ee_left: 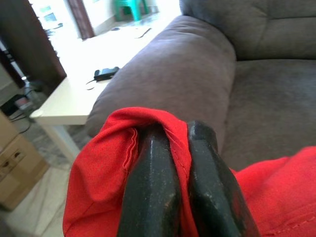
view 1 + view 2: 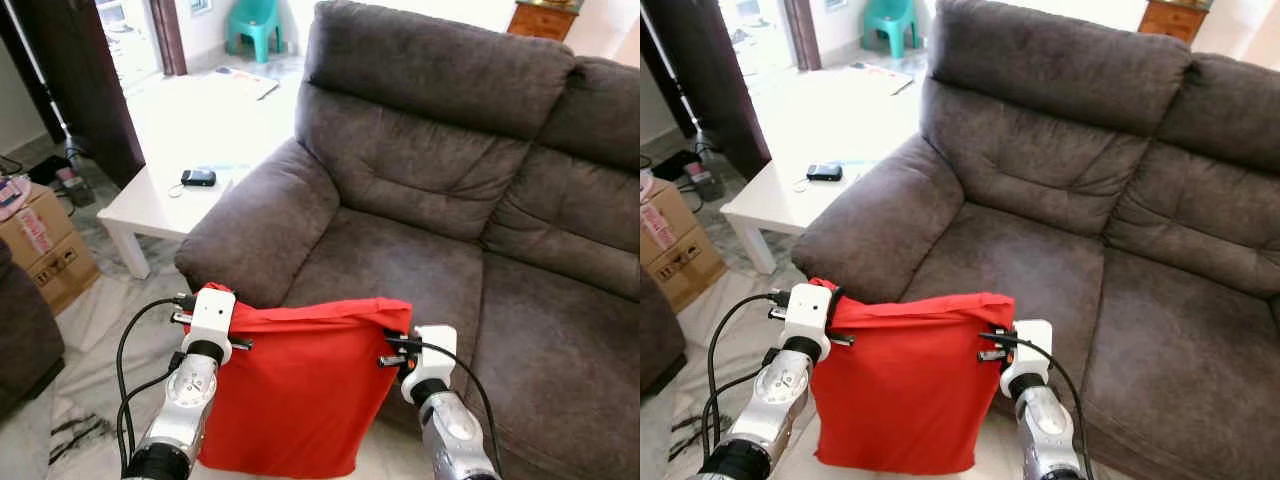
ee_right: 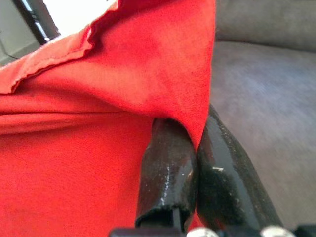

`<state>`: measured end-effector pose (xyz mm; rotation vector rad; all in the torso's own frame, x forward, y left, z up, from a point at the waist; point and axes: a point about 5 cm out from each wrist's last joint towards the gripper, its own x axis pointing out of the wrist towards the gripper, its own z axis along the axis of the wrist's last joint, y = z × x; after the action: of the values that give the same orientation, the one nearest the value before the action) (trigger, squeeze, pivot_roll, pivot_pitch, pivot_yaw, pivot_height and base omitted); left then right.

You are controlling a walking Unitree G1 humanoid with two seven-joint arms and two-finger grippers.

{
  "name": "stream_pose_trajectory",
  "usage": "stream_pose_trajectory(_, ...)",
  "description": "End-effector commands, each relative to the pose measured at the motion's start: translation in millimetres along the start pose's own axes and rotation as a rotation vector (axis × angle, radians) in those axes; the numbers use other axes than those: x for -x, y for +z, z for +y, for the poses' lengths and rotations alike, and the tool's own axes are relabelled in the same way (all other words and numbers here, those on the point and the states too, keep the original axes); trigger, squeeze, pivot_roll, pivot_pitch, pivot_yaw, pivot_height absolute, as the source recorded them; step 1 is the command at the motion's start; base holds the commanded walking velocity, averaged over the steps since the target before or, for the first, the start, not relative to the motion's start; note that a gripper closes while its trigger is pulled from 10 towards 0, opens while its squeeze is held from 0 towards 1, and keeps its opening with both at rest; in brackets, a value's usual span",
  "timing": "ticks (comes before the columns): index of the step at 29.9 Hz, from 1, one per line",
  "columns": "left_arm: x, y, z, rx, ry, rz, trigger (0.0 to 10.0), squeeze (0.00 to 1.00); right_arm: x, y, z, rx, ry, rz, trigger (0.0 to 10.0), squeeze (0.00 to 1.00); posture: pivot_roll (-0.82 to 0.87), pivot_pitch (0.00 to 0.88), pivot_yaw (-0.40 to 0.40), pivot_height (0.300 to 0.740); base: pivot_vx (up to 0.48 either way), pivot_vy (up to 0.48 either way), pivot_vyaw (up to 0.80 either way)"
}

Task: Move the pillow to the sofa from floor

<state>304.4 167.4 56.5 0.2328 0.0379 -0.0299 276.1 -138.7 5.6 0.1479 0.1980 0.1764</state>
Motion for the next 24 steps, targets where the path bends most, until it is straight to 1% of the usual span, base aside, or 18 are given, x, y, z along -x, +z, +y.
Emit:
stream_pose_trajectory(1,-3.8,9.6,25.5,0.004,0.121,-0.06,10.0,0.0,1.3,19.4,-33.8,-0.009,-0.158,-0.089,10.0,0.0,0.16,0.0,-0.112,0.74,0.0,-0.364,0.0)
stream_pose_trajectory(8,-4.5,10.6,24.5,0.003,0.128,-0.063,10.0,0.0,-1.6,23.3,-34.9,-0.008,-0.16,-0.089,10.0,0.0,0.16,0.0,-0.122,0.74,0.0,-0.363,0.0)
stream_pose_trajectory(13,-4.7,10.8,24.3,0.005,0.13,-0.065,10.0,0.0,-3.3,25.3,-34.8,-0.008,-0.154,-0.09,10.0,0.0,0.16,0.0,-0.125,0.74,0.0,-0.366,-0.69)
stream_pose_trajectory(24,-4.6,10.5,24.2,0.008,0.128,-0.067,10.0,0.0,-4.8,26.6,-32.1,-0.009,-0.15,-0.096,10.0,0.0,0.16,0.0,-0.126,0.74,0.0,-0.366,0.0)
